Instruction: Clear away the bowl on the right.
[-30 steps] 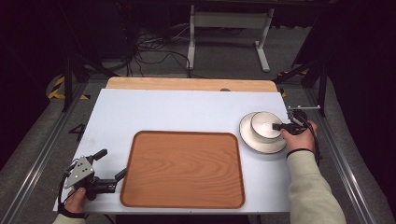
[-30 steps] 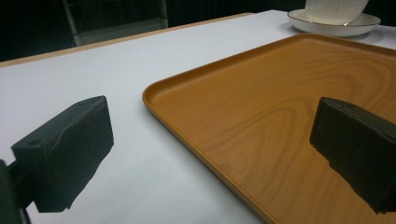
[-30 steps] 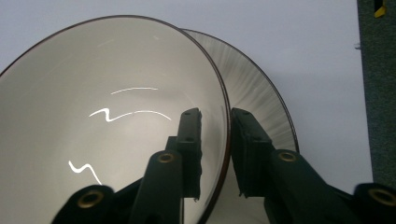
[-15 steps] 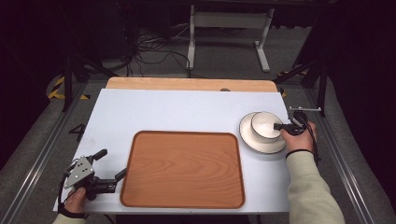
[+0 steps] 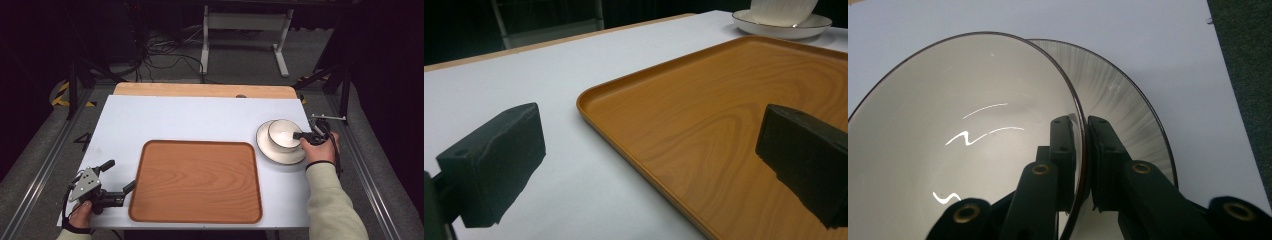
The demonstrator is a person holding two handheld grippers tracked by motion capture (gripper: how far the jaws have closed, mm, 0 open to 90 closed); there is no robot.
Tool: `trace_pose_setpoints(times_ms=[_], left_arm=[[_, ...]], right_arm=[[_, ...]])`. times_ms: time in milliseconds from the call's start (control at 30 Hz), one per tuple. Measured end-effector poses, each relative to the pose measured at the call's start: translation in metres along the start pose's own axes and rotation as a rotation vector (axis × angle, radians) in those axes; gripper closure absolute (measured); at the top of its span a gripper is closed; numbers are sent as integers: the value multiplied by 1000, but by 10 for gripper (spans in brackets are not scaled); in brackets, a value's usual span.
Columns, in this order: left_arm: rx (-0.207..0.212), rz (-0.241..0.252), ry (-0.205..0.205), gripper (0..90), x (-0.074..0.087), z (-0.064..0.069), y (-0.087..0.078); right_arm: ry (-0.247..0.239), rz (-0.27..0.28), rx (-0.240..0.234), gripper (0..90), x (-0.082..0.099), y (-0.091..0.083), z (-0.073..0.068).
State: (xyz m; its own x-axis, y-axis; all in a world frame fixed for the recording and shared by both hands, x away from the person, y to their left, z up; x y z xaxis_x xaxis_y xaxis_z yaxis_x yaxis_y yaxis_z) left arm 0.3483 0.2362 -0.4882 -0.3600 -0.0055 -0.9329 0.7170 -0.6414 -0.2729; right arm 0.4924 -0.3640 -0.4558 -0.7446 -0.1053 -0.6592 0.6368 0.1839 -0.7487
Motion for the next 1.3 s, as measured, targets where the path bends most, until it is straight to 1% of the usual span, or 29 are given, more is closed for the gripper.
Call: trace_pose_setpoints(times_ms=[167,200,233,267,300,467,633,933,1133,1200,1300], left_arm=[[0,0,-2,2,0,0,0],[0,0,-3,2,0,0,0],[-1,1,-3,2,0,0,0],[-1,1,-3,2,0,0,0],[-1,5,-8,2,0,0,0],[0,0,-4,2,0,0,0],[-1,0,-7,2,0,0,0],[0,0,-4,2,0,0,0],[-1,0,-7,2,0,0,0],[-2,1,-8,2,0,0,0],[-1,-1,-4,2,0,0,0]], right_arm=[[10,6,-5,824,-2,-1,-1],[21,10,-8,821,-3,-3,-2],[8,9,10,821,-5,-5,-3],[8,9,10,821,-5,-5,-3],[-7,3,15,820,-7,-6,-4],[-8,1,0,819,-10,-10,-7],[-8,9,-29,807,-17,-18,-12],[-14,17,-39,802,-27,-32,-21],[-24,2,-34,801,-35,-43,-28],[-27,7,-31,801,-38,-46,-30],[-24,12,-40,802,-42,-52,-32]])
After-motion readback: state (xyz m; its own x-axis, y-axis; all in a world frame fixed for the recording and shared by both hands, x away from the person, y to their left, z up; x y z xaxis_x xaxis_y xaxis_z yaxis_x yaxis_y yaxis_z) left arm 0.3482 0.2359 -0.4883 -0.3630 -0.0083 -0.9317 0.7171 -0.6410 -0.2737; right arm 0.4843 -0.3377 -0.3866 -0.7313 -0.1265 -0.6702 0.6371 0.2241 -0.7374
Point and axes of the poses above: each handheld gripper's, and its own axes: y roughly forward along the jaws, x roughly out of its underside, z roughly to its right, the point moved 6 cm from there along y, roughly forward along the jaws, and after that the axes turned 15 degrees about -y, right-handed, at the moved point
